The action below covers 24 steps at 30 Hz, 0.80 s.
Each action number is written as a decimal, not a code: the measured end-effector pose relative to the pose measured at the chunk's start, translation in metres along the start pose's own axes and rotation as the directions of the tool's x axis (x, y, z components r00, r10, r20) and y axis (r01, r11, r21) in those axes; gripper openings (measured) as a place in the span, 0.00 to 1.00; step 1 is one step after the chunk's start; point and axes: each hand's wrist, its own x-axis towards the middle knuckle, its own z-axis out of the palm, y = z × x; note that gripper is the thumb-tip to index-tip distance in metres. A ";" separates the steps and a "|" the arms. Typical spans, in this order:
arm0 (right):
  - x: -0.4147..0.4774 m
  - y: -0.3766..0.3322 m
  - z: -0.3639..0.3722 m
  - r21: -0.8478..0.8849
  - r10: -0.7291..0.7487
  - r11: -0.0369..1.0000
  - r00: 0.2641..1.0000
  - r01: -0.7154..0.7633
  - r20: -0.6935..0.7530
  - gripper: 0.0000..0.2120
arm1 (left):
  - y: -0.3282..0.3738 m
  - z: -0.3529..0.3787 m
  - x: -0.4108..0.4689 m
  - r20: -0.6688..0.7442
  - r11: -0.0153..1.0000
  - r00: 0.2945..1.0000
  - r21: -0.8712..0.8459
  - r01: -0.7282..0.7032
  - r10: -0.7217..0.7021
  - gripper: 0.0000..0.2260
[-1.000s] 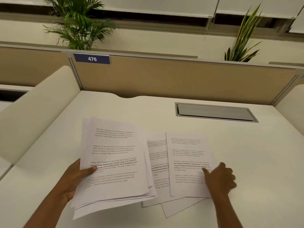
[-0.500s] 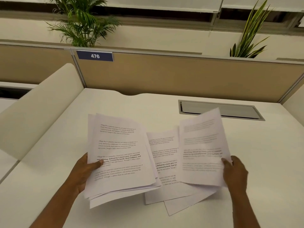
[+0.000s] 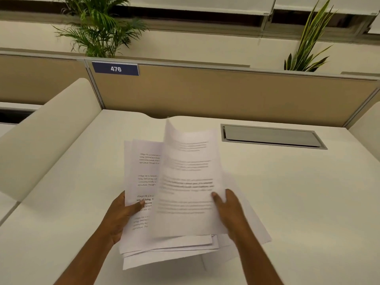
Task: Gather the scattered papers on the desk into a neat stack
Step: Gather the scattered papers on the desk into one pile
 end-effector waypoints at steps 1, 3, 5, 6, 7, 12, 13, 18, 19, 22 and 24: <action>-0.004 -0.001 0.007 -0.012 -0.016 1.000 0.999 0.017 0.027 0.18 | 0.000 0.000 -0.001 0.014 1.000 1.000 0.022 -0.022 0.022 0.27; -0.011 -0.002 0.020 -0.021 -0.042 0.999 0.996 0.043 0.075 0.16 | -0.002 -0.001 -0.002 -0.007 0.999 0.999 0.024 -0.047 0.048 0.29; -0.018 -0.002 0.032 -0.049 -0.077 0.995 0.993 0.082 0.086 0.15 | -0.006 -0.003 -0.004 -0.092 1.000 0.996 -0.003 -0.017 0.017 0.23; -0.022 -0.003 0.038 -0.060 -0.101 0.993 0.991 0.106 0.083 0.15 | -0.008 -0.004 -0.004 -0.138 0.999 0.990 0.034 -0.002 0.007 0.23; -0.025 -0.003 0.043 -0.062 -0.122 0.990 0.989 0.127 0.079 0.16 | -0.010 -0.005 -0.004 -0.171 0.996 0.985 0.090 0.011 0.005 0.25; -0.032 0.001 0.055 -0.033 -0.148 0.988 0.984 0.152 0.099 0.24 | -0.009 -0.006 -0.008 -0.133 0.995 0.990 0.098 -0.034 0.047 0.15; -0.031 0.002 0.054 -0.028 -0.139 0.989 0.985 0.143 0.104 0.25 | -0.009 -0.008 -0.008 -0.120 0.997 0.992 0.073 -0.027 0.036 0.15; -0.024 0.010 0.049 0.018 -0.103 0.995 0.988 0.102 0.114 0.27 | -0.014 -0.011 -0.005 -0.125 0.998 0.992 -0.064 -0.001 -0.007 0.11; -0.023 0.012 0.050 0.022 -0.098 0.995 0.988 0.096 0.119 0.26 | -0.015 -0.009 -0.006 -0.135 0.999 0.991 -0.043 0.002 -0.008 0.11; -0.020 0.019 0.052 0.026 -0.087 0.996 0.987 0.085 0.135 0.26 | -0.018 -0.006 -0.006 -0.102 1.000 0.995 0.021 0.022 -0.020 0.10; -0.014 0.021 0.043 -0.008 -0.080 0.997 0.992 0.081 0.100 0.26 | -0.019 -0.009 -0.006 -0.108 0.999 0.994 0.040 0.014 -0.009 0.11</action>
